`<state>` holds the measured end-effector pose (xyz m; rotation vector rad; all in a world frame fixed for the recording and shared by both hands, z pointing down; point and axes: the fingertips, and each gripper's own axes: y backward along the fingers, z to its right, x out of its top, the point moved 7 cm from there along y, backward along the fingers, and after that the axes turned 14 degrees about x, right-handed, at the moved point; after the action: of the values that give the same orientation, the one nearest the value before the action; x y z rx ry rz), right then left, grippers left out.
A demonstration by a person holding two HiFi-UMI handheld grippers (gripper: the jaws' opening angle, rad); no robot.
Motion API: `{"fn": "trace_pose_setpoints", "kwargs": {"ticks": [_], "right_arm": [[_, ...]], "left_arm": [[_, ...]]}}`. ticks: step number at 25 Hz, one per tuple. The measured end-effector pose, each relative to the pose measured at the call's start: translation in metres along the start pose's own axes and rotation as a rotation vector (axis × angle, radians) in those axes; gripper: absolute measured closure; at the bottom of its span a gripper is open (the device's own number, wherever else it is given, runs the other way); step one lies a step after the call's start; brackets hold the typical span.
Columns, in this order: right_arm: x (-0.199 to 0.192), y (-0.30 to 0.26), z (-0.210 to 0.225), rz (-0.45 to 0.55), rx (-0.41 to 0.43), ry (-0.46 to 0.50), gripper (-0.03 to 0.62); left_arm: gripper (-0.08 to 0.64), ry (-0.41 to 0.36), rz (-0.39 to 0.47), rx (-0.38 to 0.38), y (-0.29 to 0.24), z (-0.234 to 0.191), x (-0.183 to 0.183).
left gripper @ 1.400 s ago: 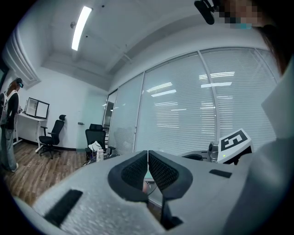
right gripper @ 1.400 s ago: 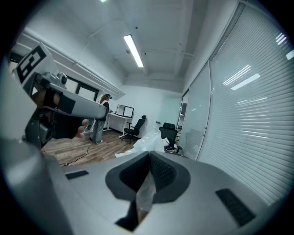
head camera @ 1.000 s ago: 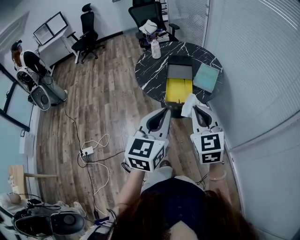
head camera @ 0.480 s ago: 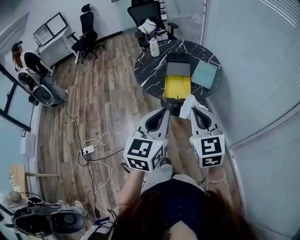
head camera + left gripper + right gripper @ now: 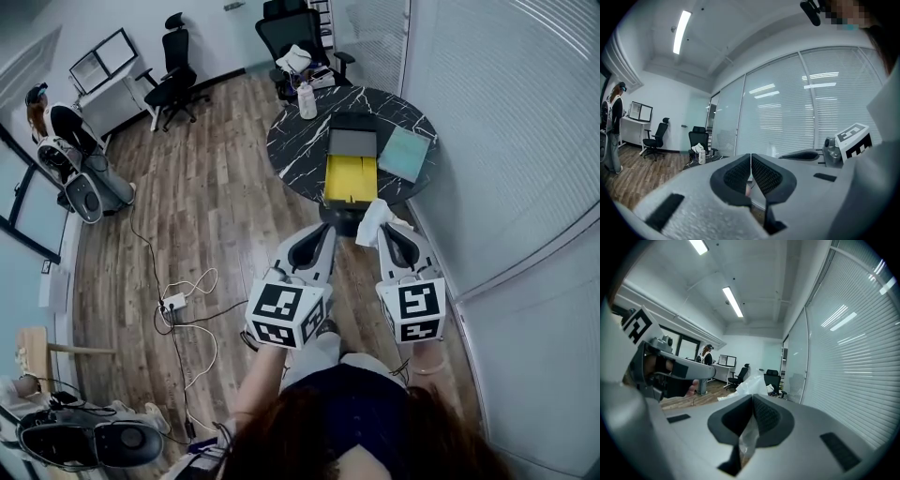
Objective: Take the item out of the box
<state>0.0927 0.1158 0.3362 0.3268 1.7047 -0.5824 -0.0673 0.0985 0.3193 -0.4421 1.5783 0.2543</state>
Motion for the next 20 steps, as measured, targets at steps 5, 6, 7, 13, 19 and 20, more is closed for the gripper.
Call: {"fn": "trace_pose_setpoints", "kwargs": {"ticks": [5, 6, 7, 13, 19, 20], "right_arm": [[-0.004, 0.006, 0.002, -0.002, 0.006, 0.0, 0.566], [-0.004, 0.006, 0.002, -0.001, 0.007, 0.001, 0.568], [-0.004, 0.007, 0.003, 0.001, 0.007, 0.002, 0.566], [-0.008, 0.007, 0.008, 0.0, 0.01, 0.004, 0.568], [-0.009, 0.001, 0.011, -0.002, 0.018, -0.004, 0.566], [-0.008, -0.001, 0.013, -0.001, 0.02, -0.005, 0.566]], "left_arm": [[0.532, -0.001, -0.001, 0.003, 0.002, 0.008, -0.002], [0.532, 0.0, -0.002, 0.003, 0.002, 0.01, -0.002], [0.532, -0.001, -0.002, 0.002, 0.002, 0.011, -0.003], [0.532, -0.006, -0.007, -0.011, -0.005, 0.019, -0.006], [0.532, -0.005, -0.014, -0.02, -0.012, 0.02, -0.01], [0.532, -0.006, -0.015, -0.021, -0.015, 0.02, -0.01]]}}
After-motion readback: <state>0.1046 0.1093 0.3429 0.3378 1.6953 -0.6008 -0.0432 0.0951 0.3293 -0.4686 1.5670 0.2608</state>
